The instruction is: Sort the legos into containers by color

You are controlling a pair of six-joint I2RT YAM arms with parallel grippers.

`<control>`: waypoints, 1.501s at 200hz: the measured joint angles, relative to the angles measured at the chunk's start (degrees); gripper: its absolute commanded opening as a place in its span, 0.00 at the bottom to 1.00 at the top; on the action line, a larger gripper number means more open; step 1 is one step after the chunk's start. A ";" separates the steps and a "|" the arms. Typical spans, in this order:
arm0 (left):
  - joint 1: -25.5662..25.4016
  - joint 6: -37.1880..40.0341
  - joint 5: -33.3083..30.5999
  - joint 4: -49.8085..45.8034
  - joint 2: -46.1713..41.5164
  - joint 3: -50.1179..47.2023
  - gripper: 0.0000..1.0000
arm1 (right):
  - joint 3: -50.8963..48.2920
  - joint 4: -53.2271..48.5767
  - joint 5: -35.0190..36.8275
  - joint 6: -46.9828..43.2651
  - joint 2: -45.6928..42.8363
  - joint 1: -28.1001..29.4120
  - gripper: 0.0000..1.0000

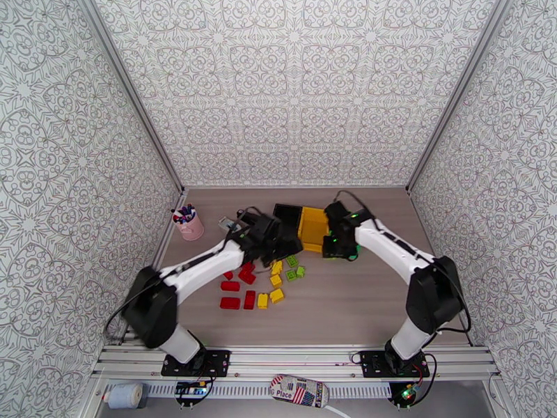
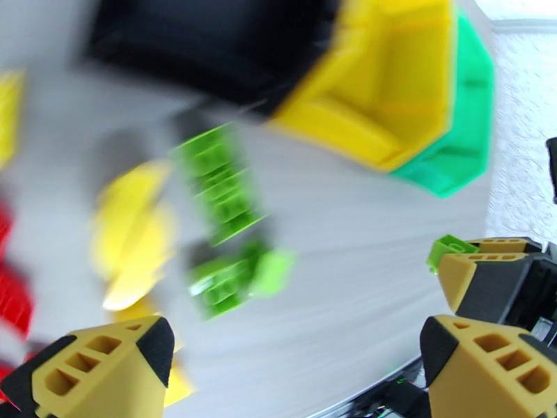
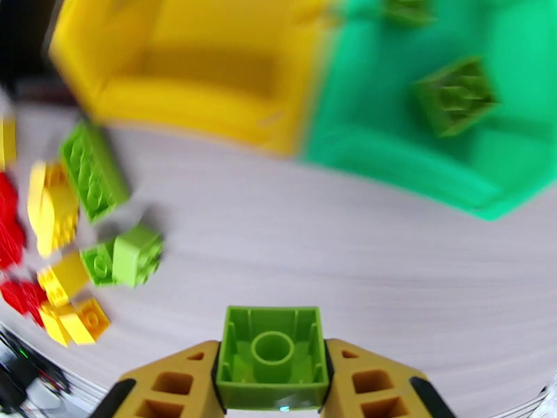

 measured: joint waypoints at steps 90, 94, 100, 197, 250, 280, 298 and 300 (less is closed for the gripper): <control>-1.22 6.32 8.04 -5.68 21.90 35.19 0.99 | 12.28 -0.72 -4.33 2.64 7.50 -13.64 0.44; -1.22 6.40 8.04 -5.84 21.90 35.39 0.99 | 13.14 -0.87 -4.39 2.45 8.09 -13.75 0.48; -1.16 6.60 8.04 -6.10 21.88 35.47 0.99 | 14.19 -1.05 -4.44 2.36 8.94 -13.92 0.51; 2.80 8.04 0.90 -10.51 9.79 20.81 0.99 | 19.28 -3.30 -5.77 2.45 11.26 -13.16 0.57; 4.24 8.55 -7.06 -12.72 -3.82 7.63 0.99 | 15.50 -2.40 -5.77 4.55 7.61 -5.38 0.55; 5.62 7.30 -9.22 -13.14 -10.08 -1.42 0.99 | 12.02 -0.37 -5.75 7.26 7.08 0.76 0.56; 5.99 6.43 -10.03 -13.53 -12.96 -5.64 0.99 | 10.47 0.44 -5.73 8.81 7.13 4.24 0.57; 6.01 6.27 -10.16 -13.55 -13.33 -6.12 0.99 | 10.34 0.59 -5.73 9.14 7.15 4.70 0.57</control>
